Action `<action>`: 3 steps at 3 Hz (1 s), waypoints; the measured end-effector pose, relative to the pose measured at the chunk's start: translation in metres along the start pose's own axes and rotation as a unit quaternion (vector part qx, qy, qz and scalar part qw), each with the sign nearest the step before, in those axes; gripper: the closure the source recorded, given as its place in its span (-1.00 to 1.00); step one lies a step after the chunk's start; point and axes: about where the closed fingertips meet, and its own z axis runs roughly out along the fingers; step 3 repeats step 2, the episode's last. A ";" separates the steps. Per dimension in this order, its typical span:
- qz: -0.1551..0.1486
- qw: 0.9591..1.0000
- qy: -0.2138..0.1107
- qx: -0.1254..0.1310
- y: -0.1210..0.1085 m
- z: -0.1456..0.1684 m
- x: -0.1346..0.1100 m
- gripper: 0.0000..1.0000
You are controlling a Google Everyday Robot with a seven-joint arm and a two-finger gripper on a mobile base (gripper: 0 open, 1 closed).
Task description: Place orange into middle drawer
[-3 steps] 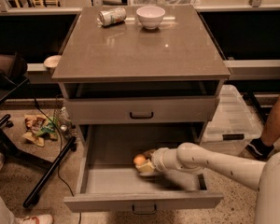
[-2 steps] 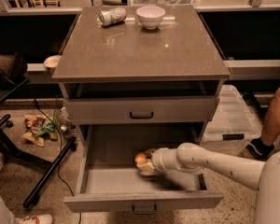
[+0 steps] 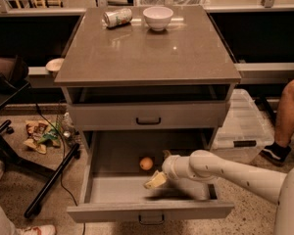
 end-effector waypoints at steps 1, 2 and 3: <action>-0.001 1.000 -0.031 -0.004 -0.009 -0.032 -0.014 -1.00; -0.001 0.998 -0.061 -0.021 -0.009 -0.071 -0.029 -1.00; -0.001 0.998 -0.061 -0.021 -0.009 -0.071 -0.029 -1.00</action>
Offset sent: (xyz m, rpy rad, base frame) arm -0.0131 -0.0633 0.0970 0.1721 -0.0501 0.0366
